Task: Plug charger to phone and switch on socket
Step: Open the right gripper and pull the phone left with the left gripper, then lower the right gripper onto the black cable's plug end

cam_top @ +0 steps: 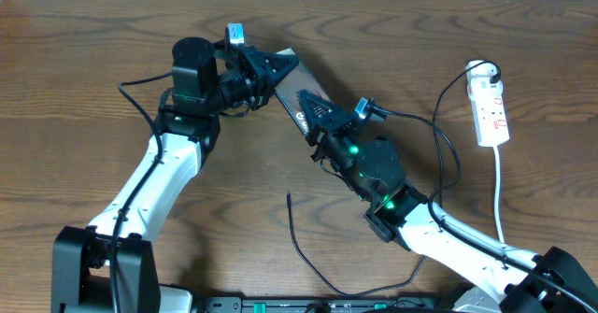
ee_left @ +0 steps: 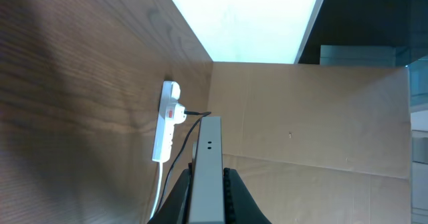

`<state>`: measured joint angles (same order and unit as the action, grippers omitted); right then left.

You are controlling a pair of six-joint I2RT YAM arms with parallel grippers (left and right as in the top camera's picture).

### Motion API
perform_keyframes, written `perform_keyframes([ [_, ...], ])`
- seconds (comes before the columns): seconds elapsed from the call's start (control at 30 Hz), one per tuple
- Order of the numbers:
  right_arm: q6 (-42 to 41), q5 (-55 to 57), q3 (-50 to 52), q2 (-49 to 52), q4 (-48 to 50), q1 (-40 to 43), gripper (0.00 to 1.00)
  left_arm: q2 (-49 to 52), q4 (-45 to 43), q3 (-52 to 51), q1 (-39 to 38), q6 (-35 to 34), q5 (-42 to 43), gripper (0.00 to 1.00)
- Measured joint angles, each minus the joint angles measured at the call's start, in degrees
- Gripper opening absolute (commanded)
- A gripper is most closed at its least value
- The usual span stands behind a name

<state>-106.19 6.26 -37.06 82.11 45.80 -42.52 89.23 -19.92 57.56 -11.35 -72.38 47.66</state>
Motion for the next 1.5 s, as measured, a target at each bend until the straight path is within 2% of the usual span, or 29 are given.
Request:
perform_keyframes([
  [0.07, -0.15, 0.00, 0.00, 0.00, -0.31, 0.00, 0.42, 0.00, -0.02, 0.00, -0.02, 0.44, 0.02, 0.07],
  [0.17, 0.24, -0.09, 0.00, -0.02, -0.37, -0.15, 0.99, 0.00, 0.00, 0.00, -0.07, 1.11, -0.02, 0.07],
  [0.43, 0.35, -0.20, 0.00, -0.04, -0.44, -0.22, 0.99, 0.00, 0.00, 0.00, 0.57, 1.81, 0.07, 0.07],
  [0.63, 1.99, -0.59, 0.00, -0.02, -0.46, 0.09, 0.99, 0.00, 0.07, 0.00, 5.49, 3.48, 3.34, 0.08],
  [0.87, 10.19, -7.06, 0.00, -0.02, -0.42, 4.46, 0.99, 0.00, -0.02, 0.00, 17.92, 9.70, 16.41, 0.08],
  [1.1, 24.81, -20.28, -0.09, -0.04, -2.38, 11.10, 0.99, 0.00, -0.04, 0.00, 30.18, 16.24, 32.13, 0.08],
  [1.2, 30.67, -26.03, -1.49, -0.04, -11.17, 13.88, 0.99, 0.00, -0.07, 0.00, 33.33, 18.67, 36.15, 0.08],
  [1.3, 36.50, -29.62, -5.20, 0.00, -25.31, 15.02, 0.99, 0.00, -0.17, 0.00, 35.01, 21.46, 38.25, 0.08],
  [1.33, 39.50, -30.82, -7.48, 0.02, -32.76, 15.19, 0.99, 0.00, -0.24, 0.00, 35.26, 22.38, 38.66, 0.07],
  [1.5, 49.94, -32.96, -17.29, 0.00, -54.34, 15.26, 0.99, 0.00, -0.28, 0.00, 35.28, 27.61, 39.89, 0.07],
])
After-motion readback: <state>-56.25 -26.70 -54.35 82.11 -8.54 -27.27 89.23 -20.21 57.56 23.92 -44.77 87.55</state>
